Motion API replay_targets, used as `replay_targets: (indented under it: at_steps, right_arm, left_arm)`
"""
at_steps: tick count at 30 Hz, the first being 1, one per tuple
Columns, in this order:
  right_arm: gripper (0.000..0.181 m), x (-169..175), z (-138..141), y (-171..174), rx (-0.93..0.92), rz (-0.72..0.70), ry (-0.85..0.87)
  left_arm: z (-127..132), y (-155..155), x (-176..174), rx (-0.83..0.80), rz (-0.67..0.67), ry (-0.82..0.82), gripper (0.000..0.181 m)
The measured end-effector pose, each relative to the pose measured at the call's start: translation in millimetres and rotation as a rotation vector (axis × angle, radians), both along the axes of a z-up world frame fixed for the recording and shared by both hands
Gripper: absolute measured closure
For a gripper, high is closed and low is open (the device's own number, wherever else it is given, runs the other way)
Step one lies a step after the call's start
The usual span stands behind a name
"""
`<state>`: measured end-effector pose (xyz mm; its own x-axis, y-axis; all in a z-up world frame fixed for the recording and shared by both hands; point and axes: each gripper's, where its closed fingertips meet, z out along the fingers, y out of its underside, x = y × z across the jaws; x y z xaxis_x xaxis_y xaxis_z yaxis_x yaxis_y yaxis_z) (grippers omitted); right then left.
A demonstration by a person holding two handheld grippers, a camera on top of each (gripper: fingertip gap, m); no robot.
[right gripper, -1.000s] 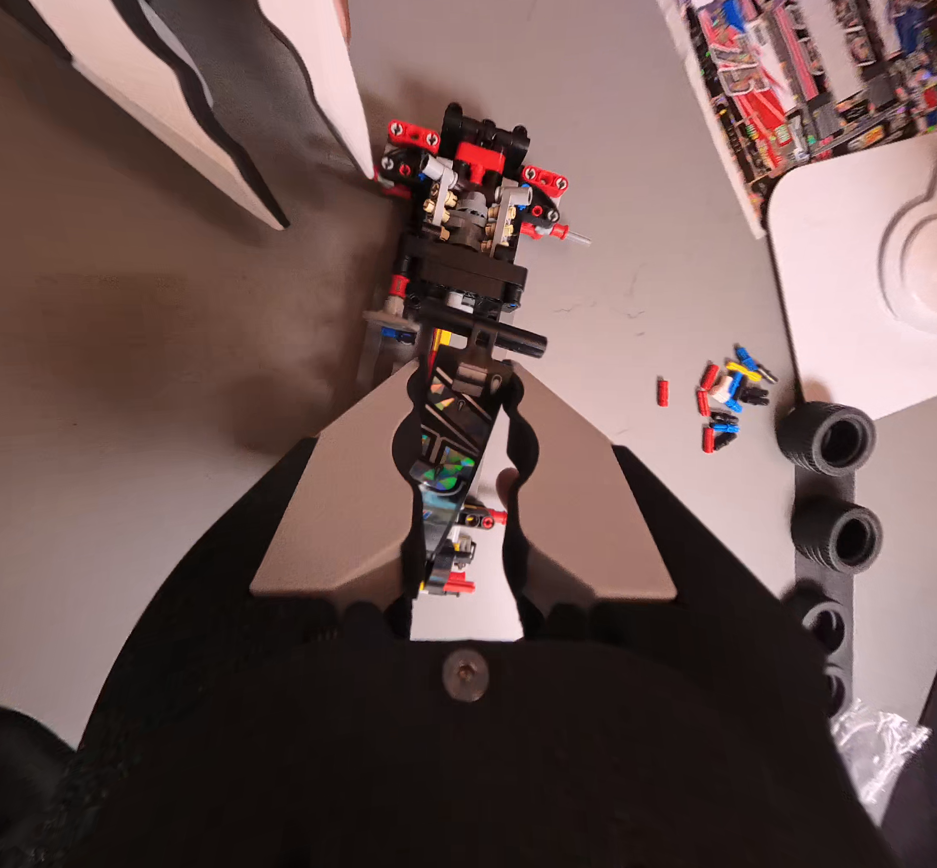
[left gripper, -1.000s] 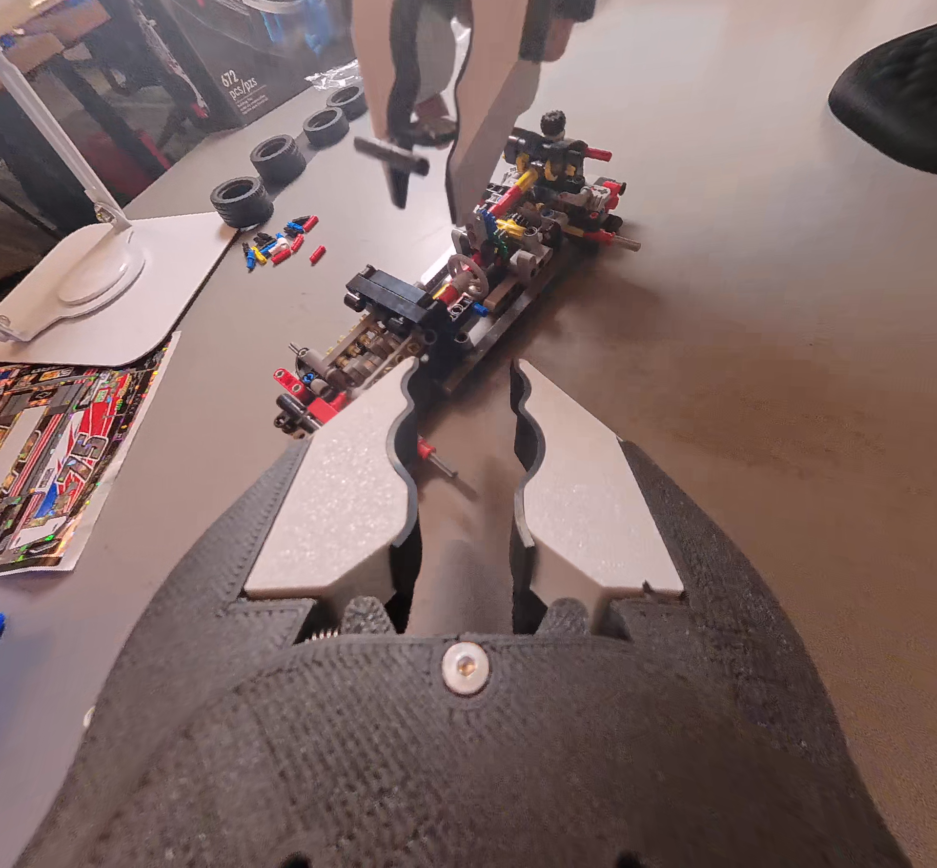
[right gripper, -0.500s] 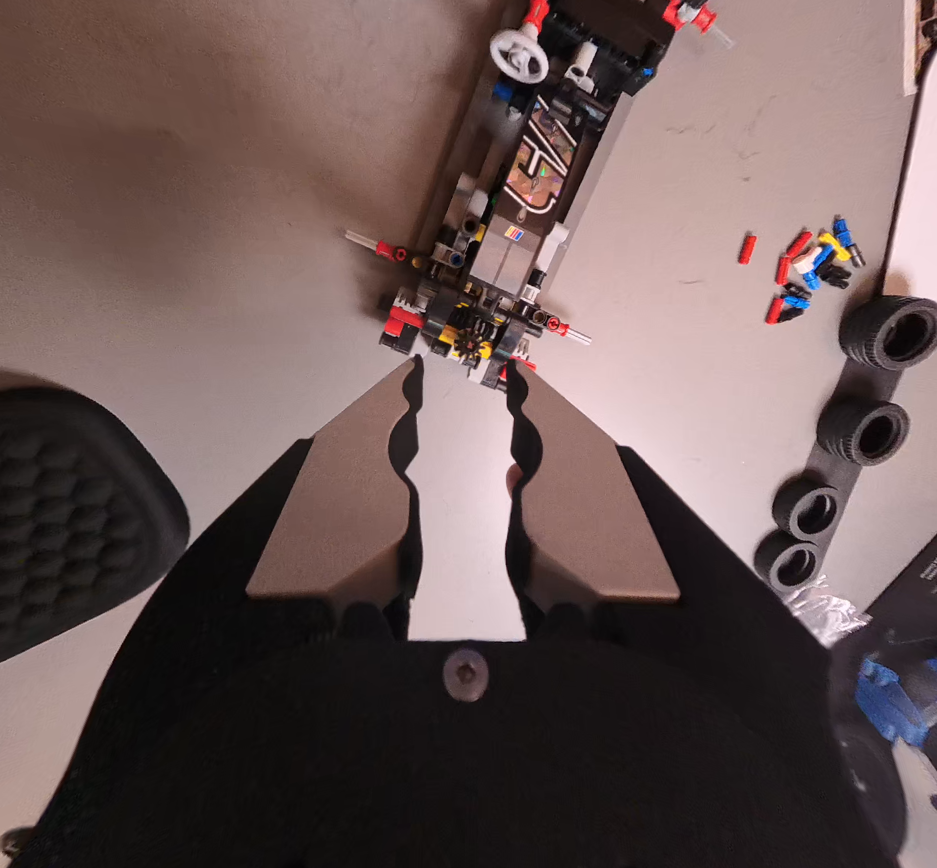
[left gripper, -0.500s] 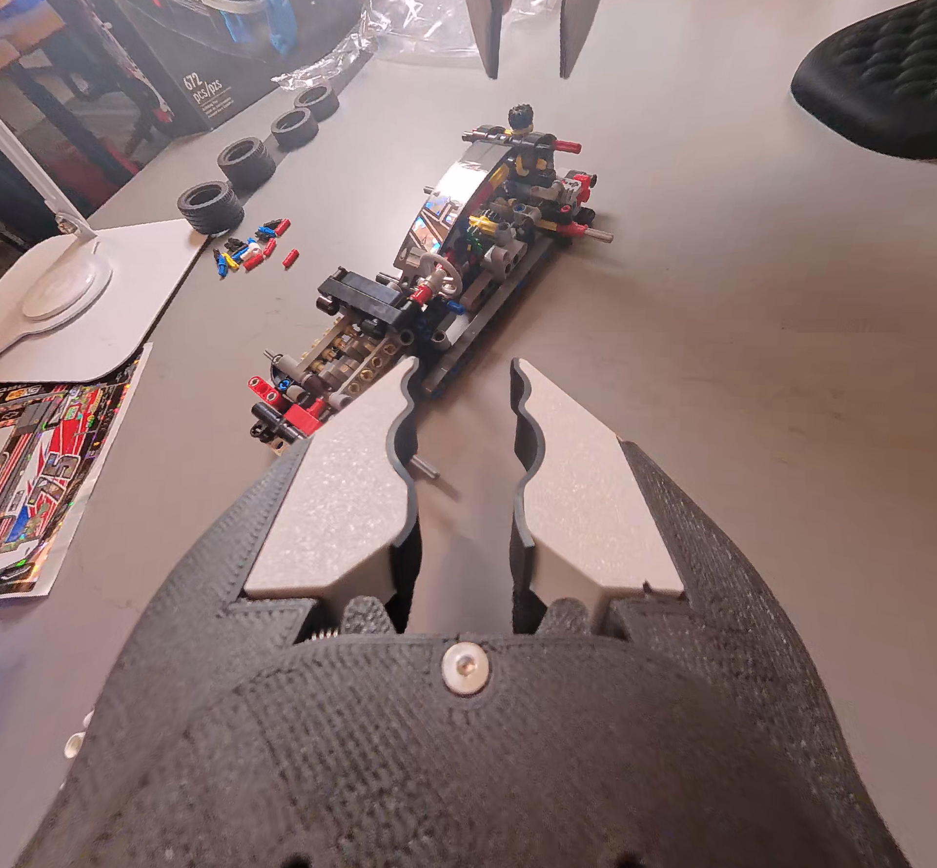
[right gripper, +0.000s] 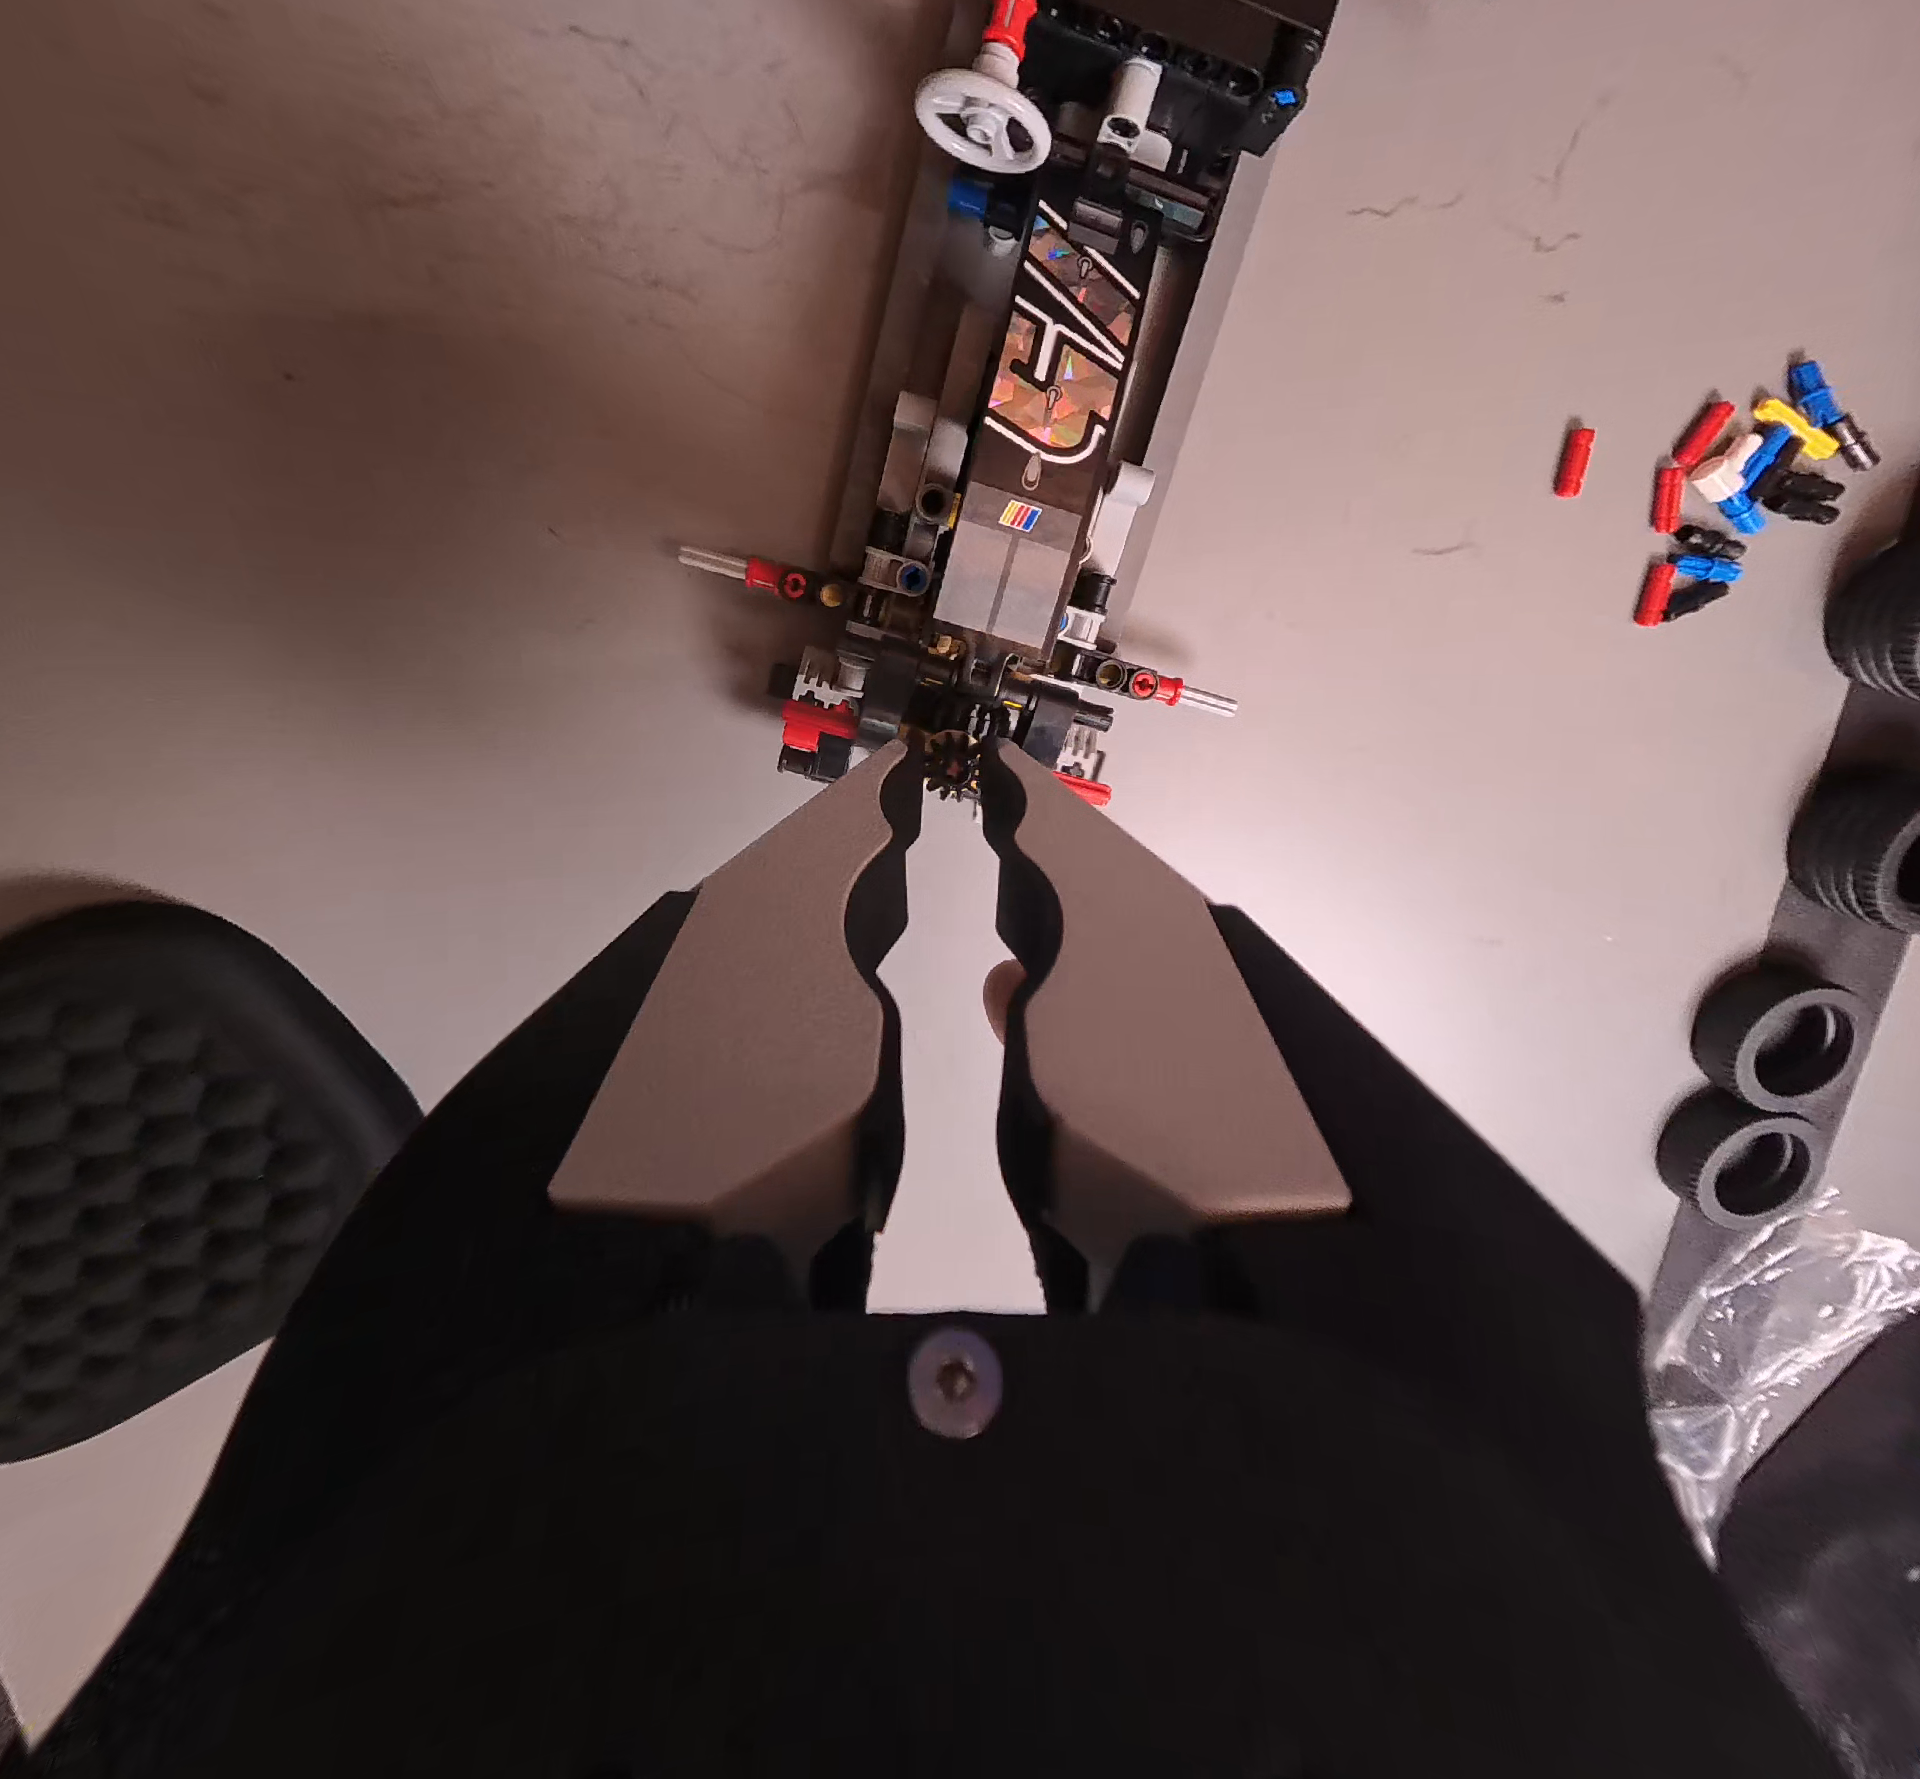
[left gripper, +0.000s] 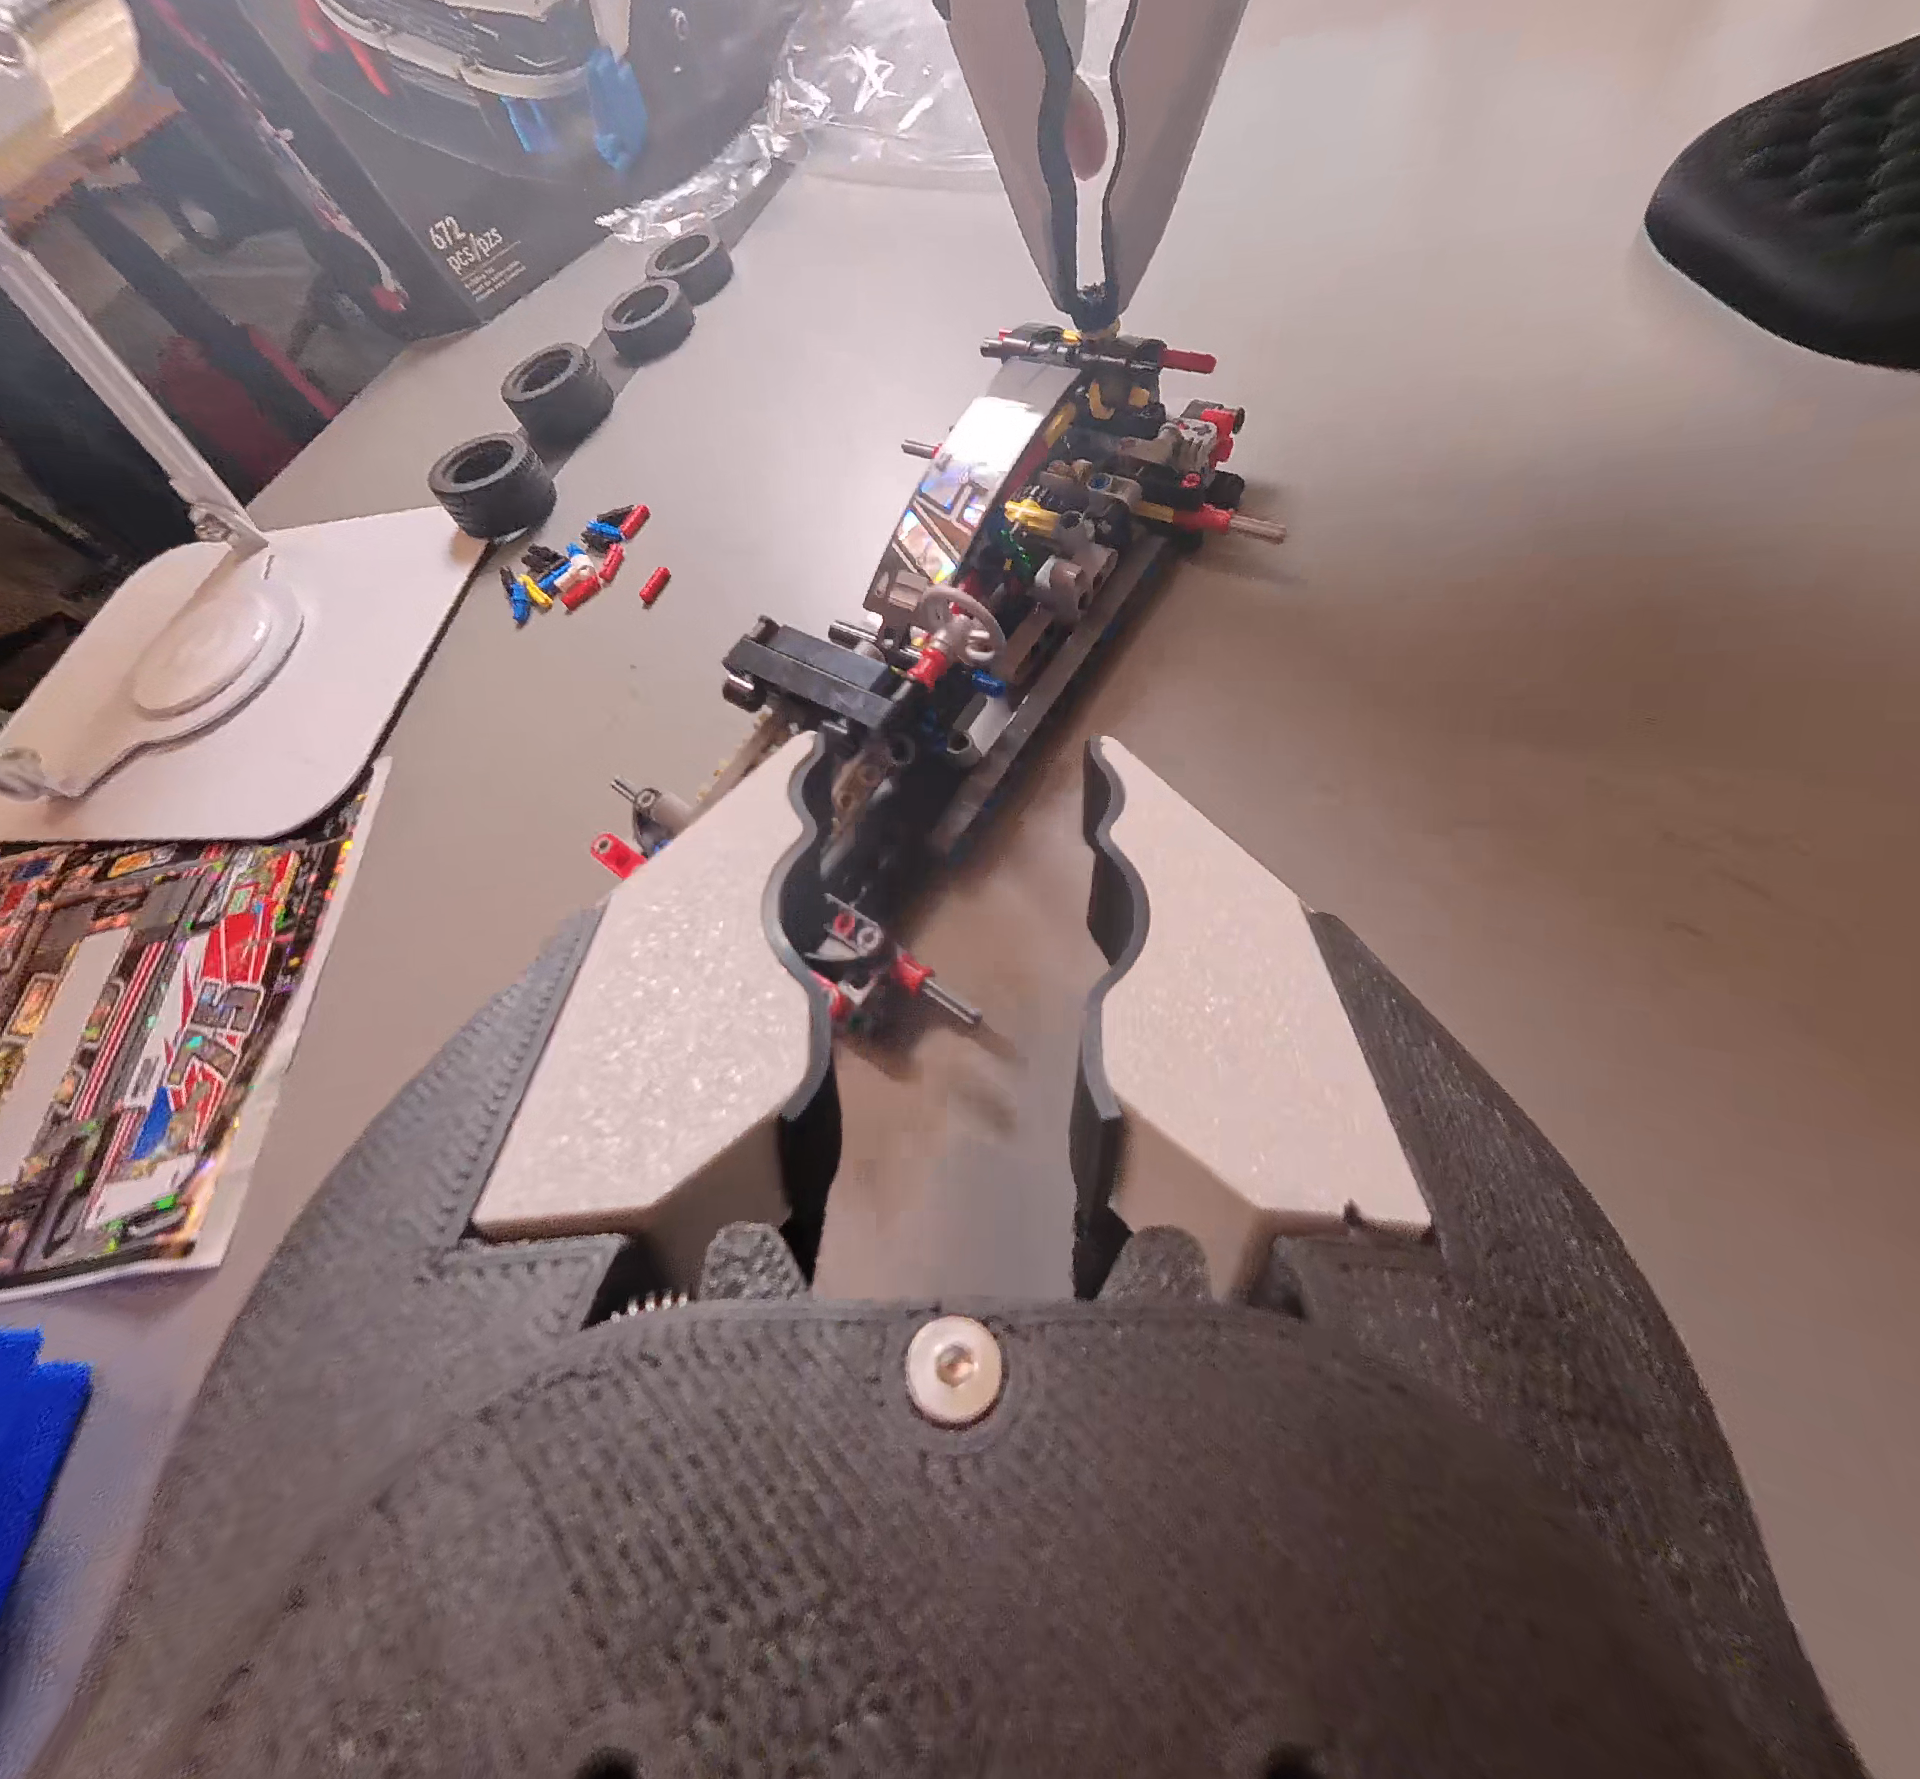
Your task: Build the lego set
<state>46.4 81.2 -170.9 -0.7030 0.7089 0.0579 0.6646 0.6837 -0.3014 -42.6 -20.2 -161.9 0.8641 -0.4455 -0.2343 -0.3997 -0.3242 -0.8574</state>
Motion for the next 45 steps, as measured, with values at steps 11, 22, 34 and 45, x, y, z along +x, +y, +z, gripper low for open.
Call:
replay_targets:
  at_steps: [11,22,34,45]
  right_arm:
    - [0.161,5,1,1,0.102,0.191,-0.095]
    - [0.17,3,-2,9,0.014,-0.152,-0.156]
    - [0.159,6,6,5,-0.072,-0.398,-0.099]
    - [0.169,3,-3,3,0.241,0.238,-0.051]
  left_arm:
    - [-27,58,-7,-0.346,-0.308,0.058,0.097]
    - [-35,56,4,-0.35,-0.384,0.104,0.118]
    - [-36,54,5,-0.346,-0.374,0.111,0.117]
    - [-31,53,3,-0.337,-0.372,0.086,0.112]
